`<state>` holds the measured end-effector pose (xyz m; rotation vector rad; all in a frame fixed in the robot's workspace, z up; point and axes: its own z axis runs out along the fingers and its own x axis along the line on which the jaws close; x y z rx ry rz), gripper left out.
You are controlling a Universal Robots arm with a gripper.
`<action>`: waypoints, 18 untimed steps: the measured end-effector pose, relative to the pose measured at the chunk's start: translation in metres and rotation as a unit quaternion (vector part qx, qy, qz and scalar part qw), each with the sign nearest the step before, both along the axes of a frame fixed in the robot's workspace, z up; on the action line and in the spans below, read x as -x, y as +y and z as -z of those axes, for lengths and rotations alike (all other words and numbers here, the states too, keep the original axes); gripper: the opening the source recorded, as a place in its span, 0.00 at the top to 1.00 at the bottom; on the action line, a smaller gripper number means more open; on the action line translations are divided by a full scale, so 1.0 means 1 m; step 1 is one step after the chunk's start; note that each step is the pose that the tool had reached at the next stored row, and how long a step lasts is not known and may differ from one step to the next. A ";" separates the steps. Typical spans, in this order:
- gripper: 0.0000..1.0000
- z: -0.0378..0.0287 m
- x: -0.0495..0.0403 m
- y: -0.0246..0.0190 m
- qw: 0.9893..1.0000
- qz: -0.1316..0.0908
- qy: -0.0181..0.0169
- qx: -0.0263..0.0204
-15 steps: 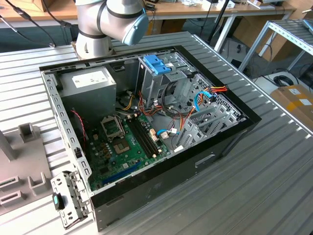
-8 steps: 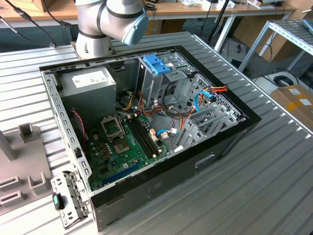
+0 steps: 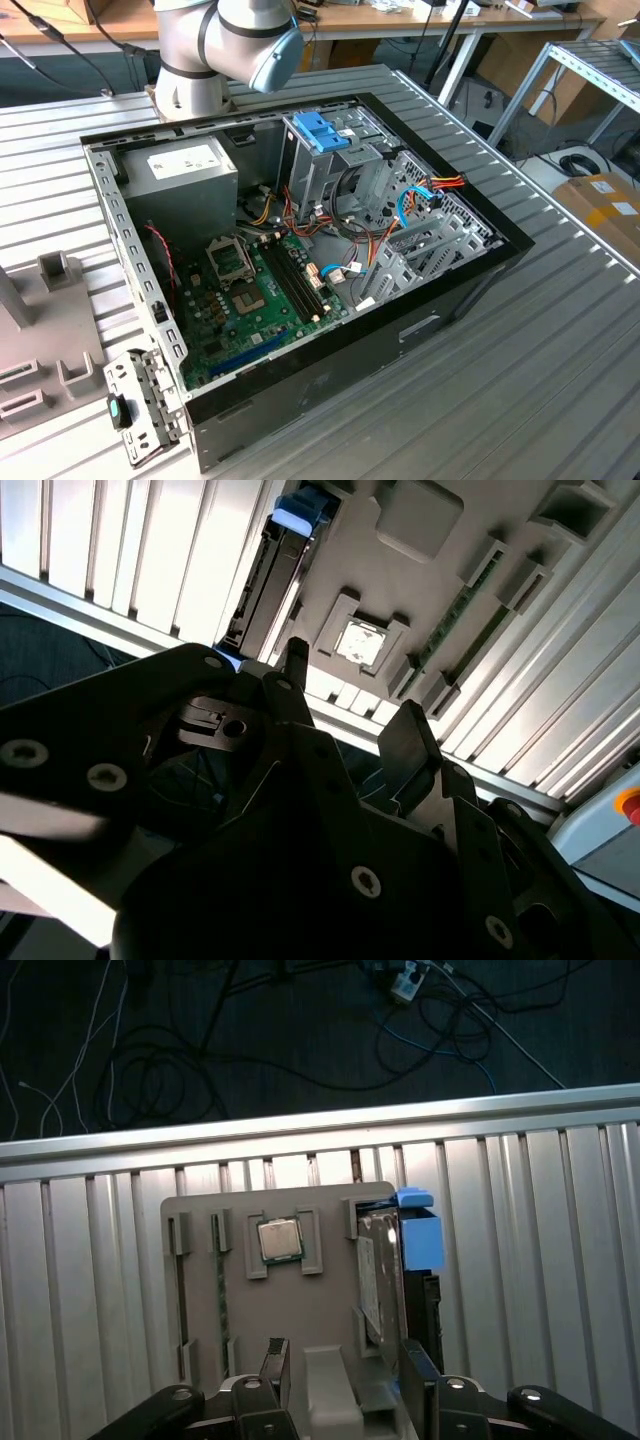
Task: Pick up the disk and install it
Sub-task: 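Pick up the disk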
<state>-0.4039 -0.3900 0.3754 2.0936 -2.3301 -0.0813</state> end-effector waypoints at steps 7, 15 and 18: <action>0.44 0.0020 0.0000 0.0040 1.000 0.000 0.000 0.000; 0.44 0.0043 0.0002 0.0128 1.000 0.000 0.000 0.000; 0.44 0.0053 0.0014 0.0157 1.000 0.000 0.000 0.000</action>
